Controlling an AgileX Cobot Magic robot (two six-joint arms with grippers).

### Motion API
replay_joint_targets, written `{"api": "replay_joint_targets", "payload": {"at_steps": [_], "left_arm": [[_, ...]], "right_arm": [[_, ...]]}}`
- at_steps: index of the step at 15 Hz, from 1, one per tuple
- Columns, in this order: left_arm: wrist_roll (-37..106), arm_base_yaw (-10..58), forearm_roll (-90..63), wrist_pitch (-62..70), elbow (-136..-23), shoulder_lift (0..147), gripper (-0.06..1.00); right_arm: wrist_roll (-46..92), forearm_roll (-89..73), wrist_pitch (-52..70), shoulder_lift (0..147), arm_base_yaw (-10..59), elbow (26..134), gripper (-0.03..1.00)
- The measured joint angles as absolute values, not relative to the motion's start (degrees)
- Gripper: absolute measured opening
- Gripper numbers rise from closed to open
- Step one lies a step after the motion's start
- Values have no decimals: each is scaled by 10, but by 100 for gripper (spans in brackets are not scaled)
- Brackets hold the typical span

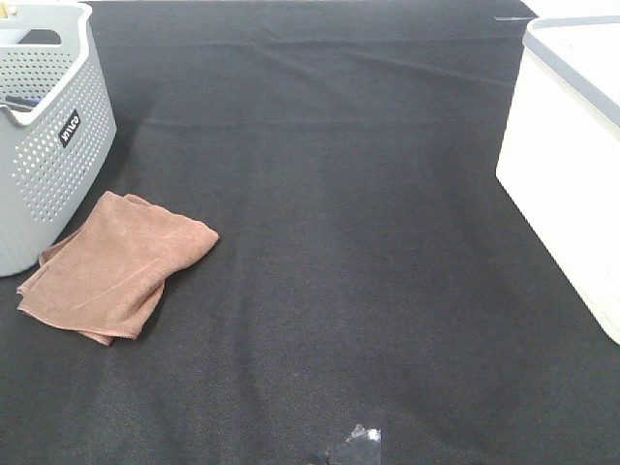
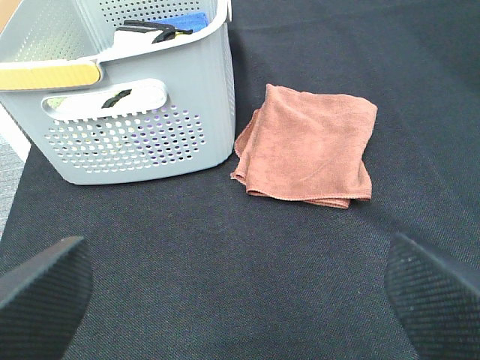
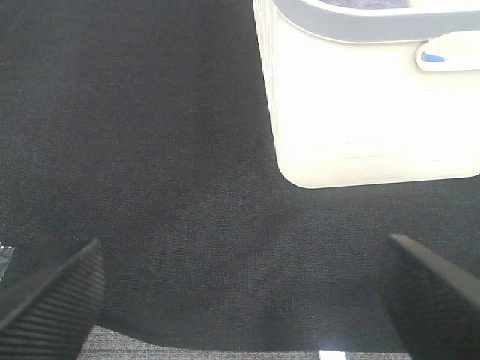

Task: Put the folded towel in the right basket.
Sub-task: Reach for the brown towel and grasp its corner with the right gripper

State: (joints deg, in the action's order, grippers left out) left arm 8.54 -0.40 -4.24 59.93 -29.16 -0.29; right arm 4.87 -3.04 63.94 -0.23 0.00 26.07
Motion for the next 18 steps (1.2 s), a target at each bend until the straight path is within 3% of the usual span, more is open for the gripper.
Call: {"api": "replay_joint_targets", "payload": {"at_steps": [18], "left_arm": [[85, -4, -42, 599, -292, -3, 99]], "right_arm": [[48, -30, 639, -2, 0, 261, 96]]}}
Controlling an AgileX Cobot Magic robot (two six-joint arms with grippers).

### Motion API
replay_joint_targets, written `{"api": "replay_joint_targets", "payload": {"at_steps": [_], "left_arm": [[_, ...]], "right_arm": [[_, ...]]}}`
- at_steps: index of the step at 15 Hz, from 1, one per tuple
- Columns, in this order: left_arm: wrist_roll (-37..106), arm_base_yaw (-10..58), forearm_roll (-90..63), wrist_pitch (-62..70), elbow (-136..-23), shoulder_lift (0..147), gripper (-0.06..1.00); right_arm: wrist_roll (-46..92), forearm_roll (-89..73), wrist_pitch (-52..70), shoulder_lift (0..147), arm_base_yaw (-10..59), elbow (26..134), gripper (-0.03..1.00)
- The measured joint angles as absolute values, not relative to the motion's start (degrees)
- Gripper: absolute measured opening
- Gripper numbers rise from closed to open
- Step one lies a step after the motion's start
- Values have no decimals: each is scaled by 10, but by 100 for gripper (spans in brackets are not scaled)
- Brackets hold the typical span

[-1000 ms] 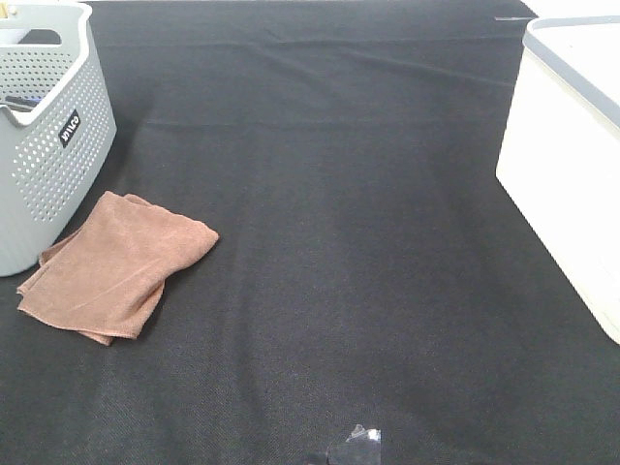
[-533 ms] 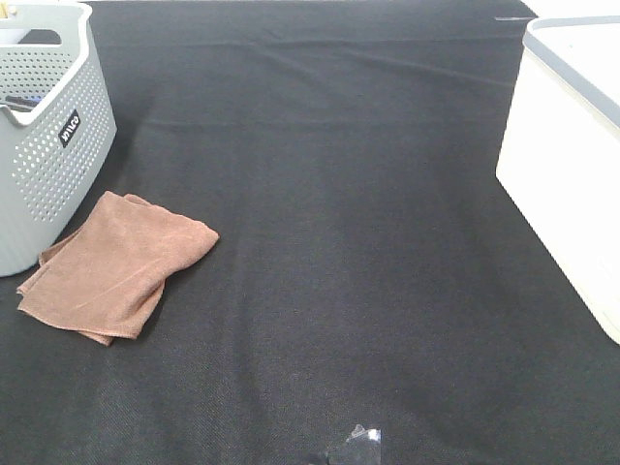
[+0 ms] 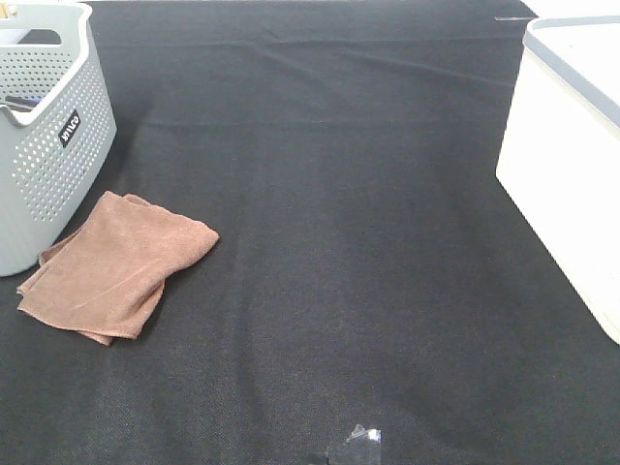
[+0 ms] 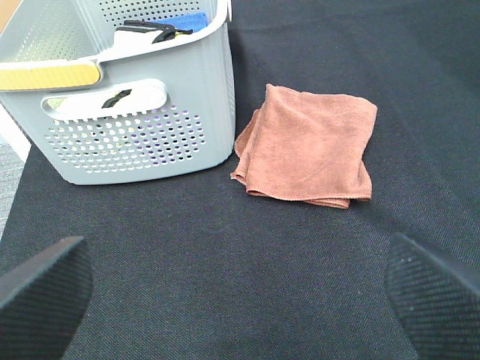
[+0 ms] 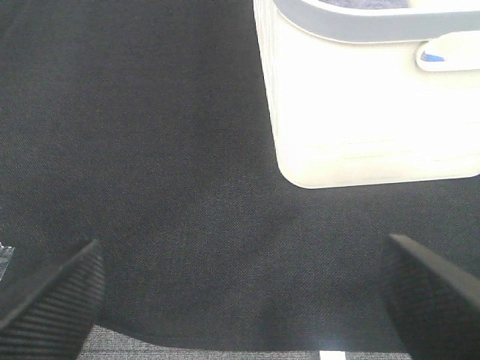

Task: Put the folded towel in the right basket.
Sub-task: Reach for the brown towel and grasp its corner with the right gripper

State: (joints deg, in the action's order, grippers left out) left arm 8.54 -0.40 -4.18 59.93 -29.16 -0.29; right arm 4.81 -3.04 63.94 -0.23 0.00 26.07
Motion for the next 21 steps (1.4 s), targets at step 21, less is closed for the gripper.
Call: {"api": "replay_joint_targets", "payload": {"at_steps": [21], "left_arm": [[85, -4, -42, 599, -292, -3, 99]], "right_arm": [[48, -30, 639, -2, 0, 261, 96]]}}
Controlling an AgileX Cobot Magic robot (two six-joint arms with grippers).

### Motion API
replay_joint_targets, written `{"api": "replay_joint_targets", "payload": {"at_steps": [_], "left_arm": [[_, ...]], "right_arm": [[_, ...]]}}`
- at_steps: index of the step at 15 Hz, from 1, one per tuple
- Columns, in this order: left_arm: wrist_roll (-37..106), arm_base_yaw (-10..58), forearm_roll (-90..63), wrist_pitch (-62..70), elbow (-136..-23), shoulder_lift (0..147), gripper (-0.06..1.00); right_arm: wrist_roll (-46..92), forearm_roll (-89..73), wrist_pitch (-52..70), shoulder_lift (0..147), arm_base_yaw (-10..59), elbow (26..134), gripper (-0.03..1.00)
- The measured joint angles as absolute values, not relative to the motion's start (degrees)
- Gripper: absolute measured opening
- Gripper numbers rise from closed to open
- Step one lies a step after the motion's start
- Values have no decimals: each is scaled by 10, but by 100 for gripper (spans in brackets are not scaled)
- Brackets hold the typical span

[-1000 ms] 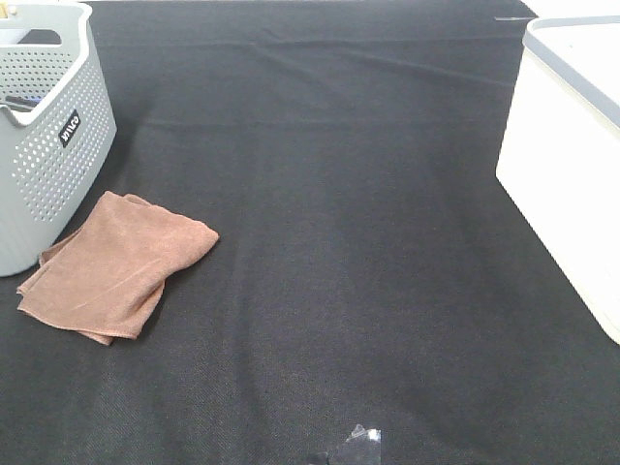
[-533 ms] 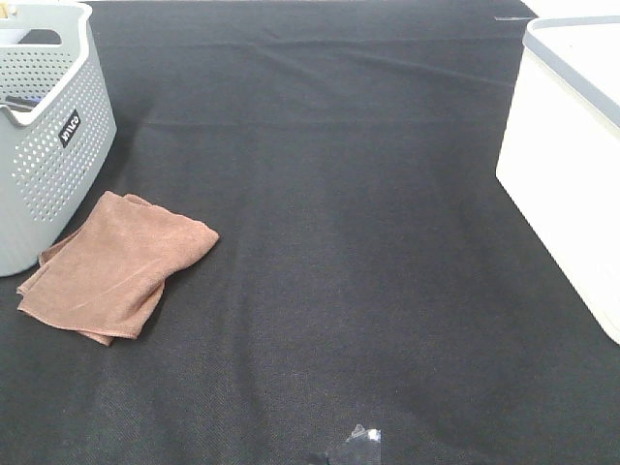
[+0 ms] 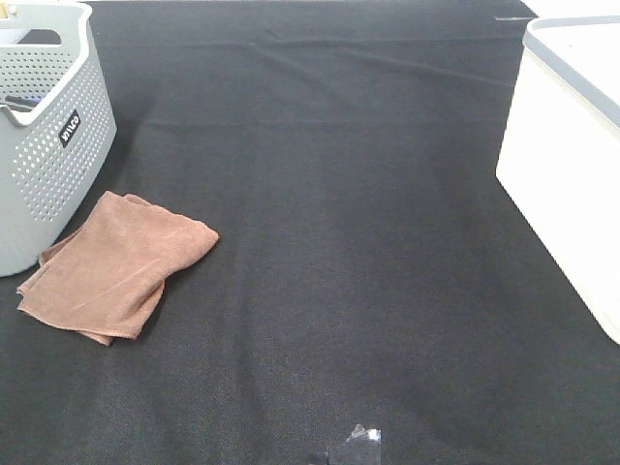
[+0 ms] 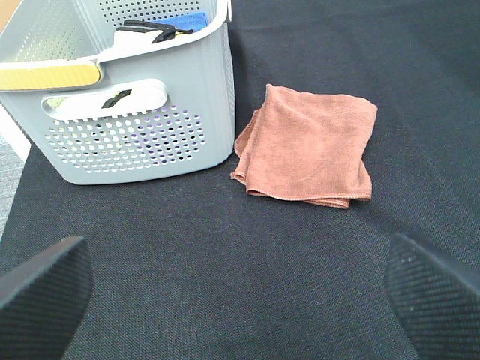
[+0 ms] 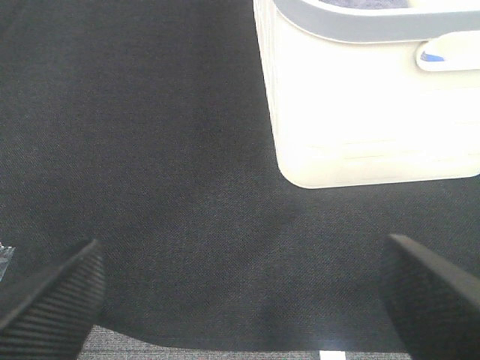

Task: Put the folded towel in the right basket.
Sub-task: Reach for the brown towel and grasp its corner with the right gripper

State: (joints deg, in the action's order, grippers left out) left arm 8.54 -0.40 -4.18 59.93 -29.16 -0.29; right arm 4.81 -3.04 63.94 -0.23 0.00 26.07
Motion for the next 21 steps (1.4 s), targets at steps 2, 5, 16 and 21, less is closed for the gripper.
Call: {"api": "replay_joint_targets", "payload": {"at_steps": [2, 5, 16, 21], "left_arm": [[85, -4, -42, 599, -292, -3, 99], [85, -4, -42, 599, -292, -3, 99], [85, -4, -42, 599, -292, -3, 99], [85, -4, -42, 599, -292, -3, 99]], "right_arm": [[48, -30, 639, -2, 0, 261, 96], [48, -30, 639, -2, 0, 261, 96], [36, -32, 642, 108, 0, 312, 96], [34, -108, 690, 452, 0, 540, 96]]}}
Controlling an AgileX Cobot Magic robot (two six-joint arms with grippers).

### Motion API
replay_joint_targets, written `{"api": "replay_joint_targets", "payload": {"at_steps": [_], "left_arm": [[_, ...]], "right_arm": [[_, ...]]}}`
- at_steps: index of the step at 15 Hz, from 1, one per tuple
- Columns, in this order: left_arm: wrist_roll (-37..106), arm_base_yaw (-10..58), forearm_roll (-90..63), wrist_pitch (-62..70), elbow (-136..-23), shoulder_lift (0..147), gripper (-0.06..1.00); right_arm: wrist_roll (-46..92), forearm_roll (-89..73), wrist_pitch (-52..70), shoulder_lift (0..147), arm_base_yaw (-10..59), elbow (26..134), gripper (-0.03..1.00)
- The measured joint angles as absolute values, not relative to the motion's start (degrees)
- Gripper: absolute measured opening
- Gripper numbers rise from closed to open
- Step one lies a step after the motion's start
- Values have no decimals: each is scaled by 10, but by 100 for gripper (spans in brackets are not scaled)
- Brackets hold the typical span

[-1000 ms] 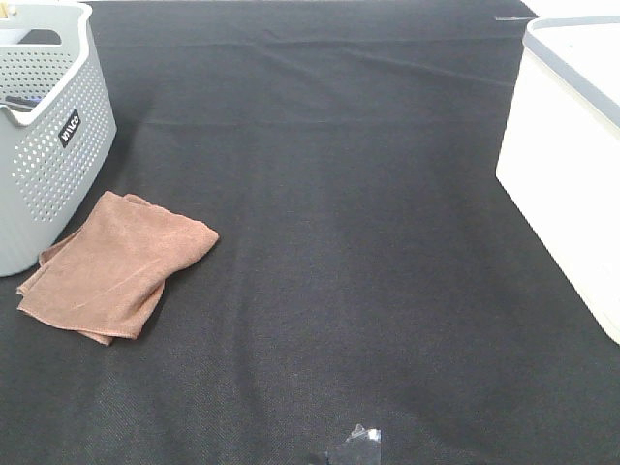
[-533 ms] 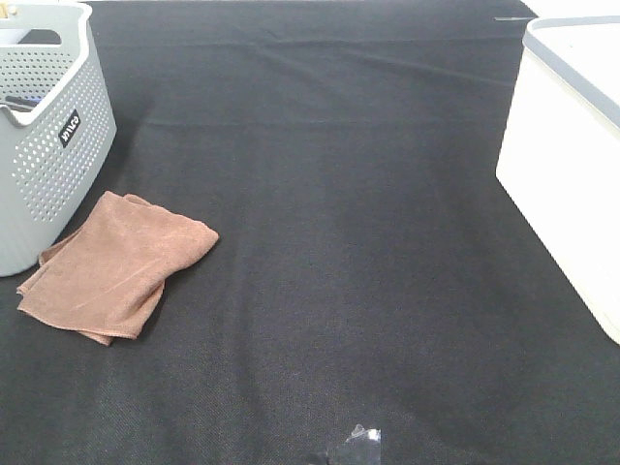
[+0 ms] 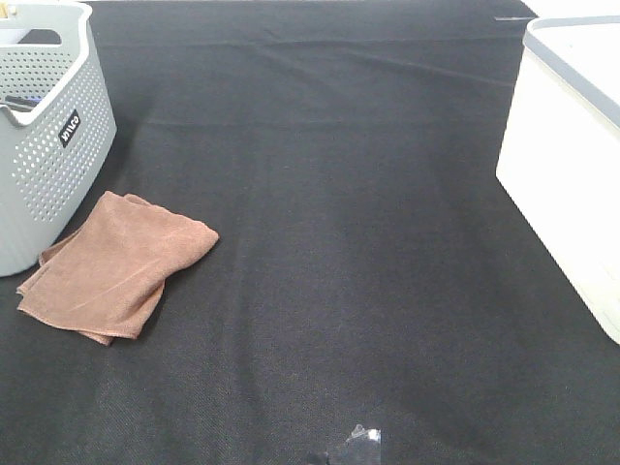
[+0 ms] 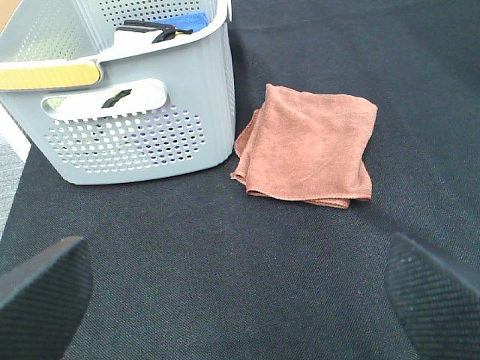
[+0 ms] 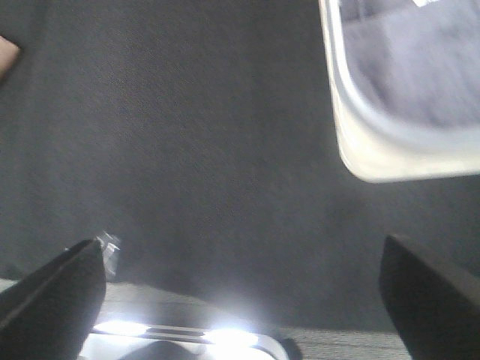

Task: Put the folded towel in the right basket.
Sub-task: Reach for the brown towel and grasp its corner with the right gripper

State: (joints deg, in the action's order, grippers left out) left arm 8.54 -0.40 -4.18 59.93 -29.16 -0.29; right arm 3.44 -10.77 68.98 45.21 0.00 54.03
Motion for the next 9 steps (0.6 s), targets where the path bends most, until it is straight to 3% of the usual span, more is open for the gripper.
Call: {"api": "replay_joint_targets", "payload": {"at_steps": [2, 6, 9], "left_arm": [[85, -4, -42, 599, -292, -3, 99], [85, -4, -42, 599, -292, -3, 99], [85, -4, -42, 599, -292, -3, 99]], "right_arm": [[34, -147, 693, 556, 0, 623, 96], [93, -309, 676, 658, 11, 653, 96], [105, -356, 567, 792, 152, 655, 96]]}}
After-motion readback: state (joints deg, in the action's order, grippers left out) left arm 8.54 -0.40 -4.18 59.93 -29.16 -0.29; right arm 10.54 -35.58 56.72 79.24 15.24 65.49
